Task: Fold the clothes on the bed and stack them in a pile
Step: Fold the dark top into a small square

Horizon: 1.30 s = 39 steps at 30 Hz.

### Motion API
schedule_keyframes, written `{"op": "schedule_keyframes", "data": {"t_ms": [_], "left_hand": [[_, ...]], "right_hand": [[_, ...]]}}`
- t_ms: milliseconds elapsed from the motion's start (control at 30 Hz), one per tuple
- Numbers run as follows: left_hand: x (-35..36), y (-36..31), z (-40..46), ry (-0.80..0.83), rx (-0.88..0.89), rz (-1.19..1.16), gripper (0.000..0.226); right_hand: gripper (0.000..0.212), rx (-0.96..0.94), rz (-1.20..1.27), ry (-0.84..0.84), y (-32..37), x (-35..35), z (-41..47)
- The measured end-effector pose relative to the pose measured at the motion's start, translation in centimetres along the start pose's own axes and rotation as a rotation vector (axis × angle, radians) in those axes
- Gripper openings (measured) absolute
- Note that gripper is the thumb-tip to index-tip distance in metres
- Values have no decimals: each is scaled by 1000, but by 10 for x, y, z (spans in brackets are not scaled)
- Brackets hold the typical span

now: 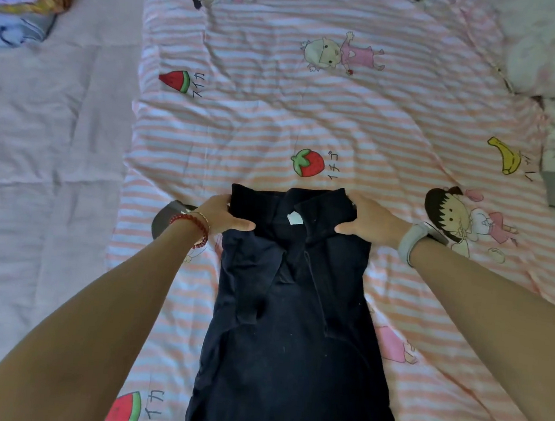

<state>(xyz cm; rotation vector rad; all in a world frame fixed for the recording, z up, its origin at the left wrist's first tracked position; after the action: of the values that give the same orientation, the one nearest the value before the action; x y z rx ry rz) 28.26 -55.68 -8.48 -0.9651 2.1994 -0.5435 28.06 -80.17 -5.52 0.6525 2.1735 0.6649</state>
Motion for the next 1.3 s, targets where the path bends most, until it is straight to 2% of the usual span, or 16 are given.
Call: {"op": "schedule_keyframes", "data": {"t_ms": [67, 167, 300, 400, 467, 600, 733, 867, 967, 1000, 1067, 1133, 1167, 1200, 1233, 1300], "left_hand": [[-2, -10, -8, -62, 60, 45, 35], [-13, -26, -42, -257, 238, 165, 25], [-8, -22, -118, -494, 486, 306, 33], [18, -11, -170, -528, 646, 402, 34], [43, -4, -199, -463, 754, 492, 26], [93, 17, -252, -273, 942, 706, 49], [135, 43, -287, -104, 1025, 865, 57], [170, 79, -284, 156, 872, 1075, 63], [192, 136, -272, 494, 483, 1381, 45], [192, 144, -269, 547, 383, 1435, 37], [194, 131, -265, 491, 364, 1385, 31], [190, 92, -261, 241, 554, 1262, 21], [185, 70, -263, 91, 683, 1177, 14], [177, 51, -266, -65, 785, 1100, 14], [169, 40, -264, -181, 802, 1045, 23], [157, 34, -245, -279, 683, 1002, 44]], "right_hand": [[51, -23, -12, -59, 2, -5, -5], [41, -124, -102, -229, 14, -15, -35], [24, -279, -181, -370, 25, -2, -105], [29, -342, -319, -337, 17, 25, -153], [35, -361, -407, -219, 12, 49, -177], [63, -573, -729, -37, 10, 98, -226], [68, -730, -873, 108, -6, 145, -267], [69, -673, -954, 214, -32, 171, -279], [55, -536, -1107, 457, -69, 197, -284], [49, -477, -1123, 546, -78, 202, -287], [32, -461, -1130, 551, -75, 205, -290], [10, -512, -1079, 358, -52, 195, -284], [8, -551, -1007, 218, -38, 187, -280], [14, -557, -934, 101, -26, 179, -274], [21, -554, -873, -20, -16, 169, -267], [30, -469, -827, -175, -4, 153, -248]]}}
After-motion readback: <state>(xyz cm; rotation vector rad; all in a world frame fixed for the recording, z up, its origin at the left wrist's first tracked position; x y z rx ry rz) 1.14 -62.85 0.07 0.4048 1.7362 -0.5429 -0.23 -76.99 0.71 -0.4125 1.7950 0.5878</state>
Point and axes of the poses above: each hand's wrist, its own z-axis towards the middle knuckle, its own x-axis out of the palm, y = z × x, the point moved 10 cm from there along z, towards the middle knuckle, and after that the axes turned 2 degrees about -x, right-handed, at the moved point
